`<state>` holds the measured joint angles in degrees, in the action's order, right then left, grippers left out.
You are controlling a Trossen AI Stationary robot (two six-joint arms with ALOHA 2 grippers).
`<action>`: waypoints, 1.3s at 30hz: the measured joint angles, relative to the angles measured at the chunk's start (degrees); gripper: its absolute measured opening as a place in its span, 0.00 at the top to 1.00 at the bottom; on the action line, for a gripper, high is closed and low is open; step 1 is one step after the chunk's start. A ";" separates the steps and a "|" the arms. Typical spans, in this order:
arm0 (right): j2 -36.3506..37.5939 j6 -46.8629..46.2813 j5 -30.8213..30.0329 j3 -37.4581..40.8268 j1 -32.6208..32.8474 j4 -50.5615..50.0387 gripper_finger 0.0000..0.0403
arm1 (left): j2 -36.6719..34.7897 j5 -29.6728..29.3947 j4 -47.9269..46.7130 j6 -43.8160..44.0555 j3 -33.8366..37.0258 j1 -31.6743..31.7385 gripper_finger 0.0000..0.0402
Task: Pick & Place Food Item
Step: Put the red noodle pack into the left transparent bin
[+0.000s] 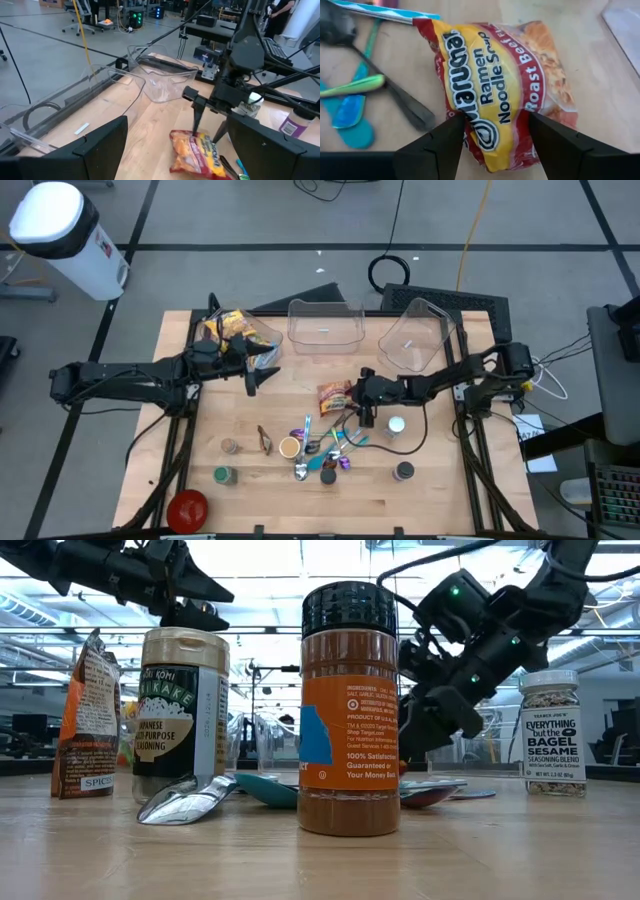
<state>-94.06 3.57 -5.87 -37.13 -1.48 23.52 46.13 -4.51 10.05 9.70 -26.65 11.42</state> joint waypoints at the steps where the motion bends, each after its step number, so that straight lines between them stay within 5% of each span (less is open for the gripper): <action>1: 0.29 -0.40 -0.05 0.03 -0.12 -0.24 0.48 | 0.00 0.00 -0.11 -0.05 0.00 0.00 0.13; 18: 1.81 -1.36 0.16 0.01 -0.56 -4.64 0.78 | 0.00 -0.04 -0.99 0.06 -0.02 0.00 0.13; 39: 1.79 1.85 0.17 0.01 -0.82 -4.68 0.99 | 0.00 -0.07 -1.02 0.12 -0.02 0.00 0.13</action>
<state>-92.27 5.43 -5.69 -37.12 -2.31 18.84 46.13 -4.58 9.04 9.81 -26.68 11.42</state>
